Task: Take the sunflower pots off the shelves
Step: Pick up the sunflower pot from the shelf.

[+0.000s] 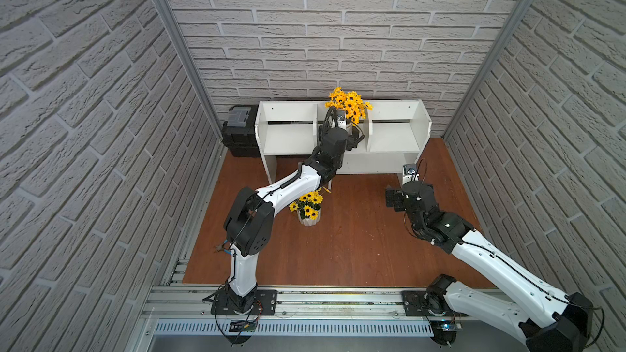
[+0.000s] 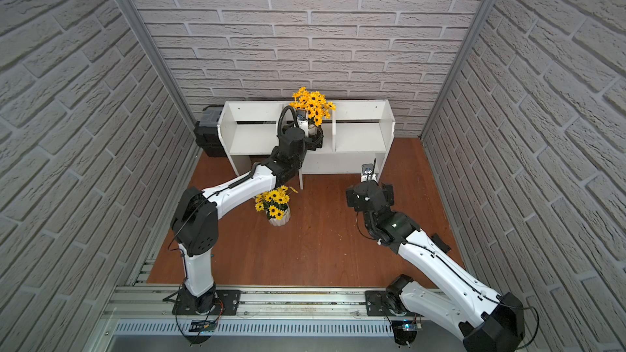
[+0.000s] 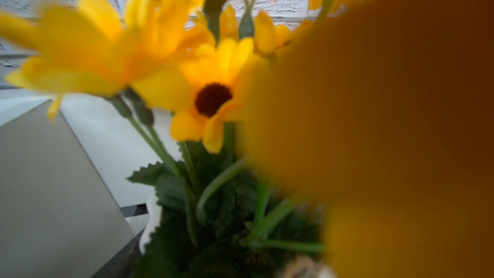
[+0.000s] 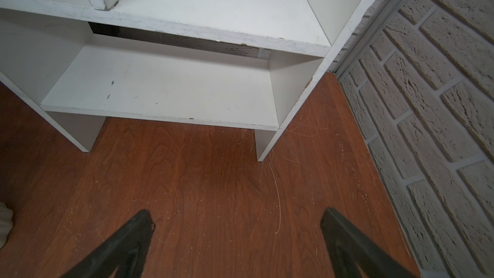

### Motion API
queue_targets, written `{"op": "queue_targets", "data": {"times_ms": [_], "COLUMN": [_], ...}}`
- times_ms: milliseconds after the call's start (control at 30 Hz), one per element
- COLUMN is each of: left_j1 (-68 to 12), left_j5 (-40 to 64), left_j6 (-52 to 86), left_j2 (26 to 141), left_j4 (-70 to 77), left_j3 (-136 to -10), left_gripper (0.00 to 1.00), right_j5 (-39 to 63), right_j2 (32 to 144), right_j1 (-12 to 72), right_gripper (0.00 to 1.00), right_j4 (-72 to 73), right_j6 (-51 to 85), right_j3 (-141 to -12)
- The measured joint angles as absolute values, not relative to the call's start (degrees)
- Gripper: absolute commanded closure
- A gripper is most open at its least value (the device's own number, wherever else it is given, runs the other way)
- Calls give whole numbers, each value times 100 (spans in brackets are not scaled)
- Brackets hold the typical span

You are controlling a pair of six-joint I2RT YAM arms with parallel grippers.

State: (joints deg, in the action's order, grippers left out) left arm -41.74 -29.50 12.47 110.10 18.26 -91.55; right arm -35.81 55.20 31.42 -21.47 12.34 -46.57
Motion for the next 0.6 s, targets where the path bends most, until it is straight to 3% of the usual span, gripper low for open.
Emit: {"op": "queue_targets", "data": {"times_ms": [233, 433, 600], "left_j1": [-4174, -4171, -4167], "left_j5": [-2932, -2886, -2821], "left_j6": [1253, 1260, 1258], "left_j2": [11010, 11013, 11026], "left_j4": [1813, 1629, 1450], "left_j3": [-9166, -9266, -9371], "left_gripper": [32, 60, 75], "right_j5": [-3564, -3544, -3533], "right_j2": [5520, 5520, 5502], "right_j1": [3142, 3142, 3142], "right_gripper": [0, 0, 0], "right_j4": [-2121, -2119, -2097], "right_j6": [1238, 1271, 1269], "right_j3": [-4654, -4654, -4630]}}
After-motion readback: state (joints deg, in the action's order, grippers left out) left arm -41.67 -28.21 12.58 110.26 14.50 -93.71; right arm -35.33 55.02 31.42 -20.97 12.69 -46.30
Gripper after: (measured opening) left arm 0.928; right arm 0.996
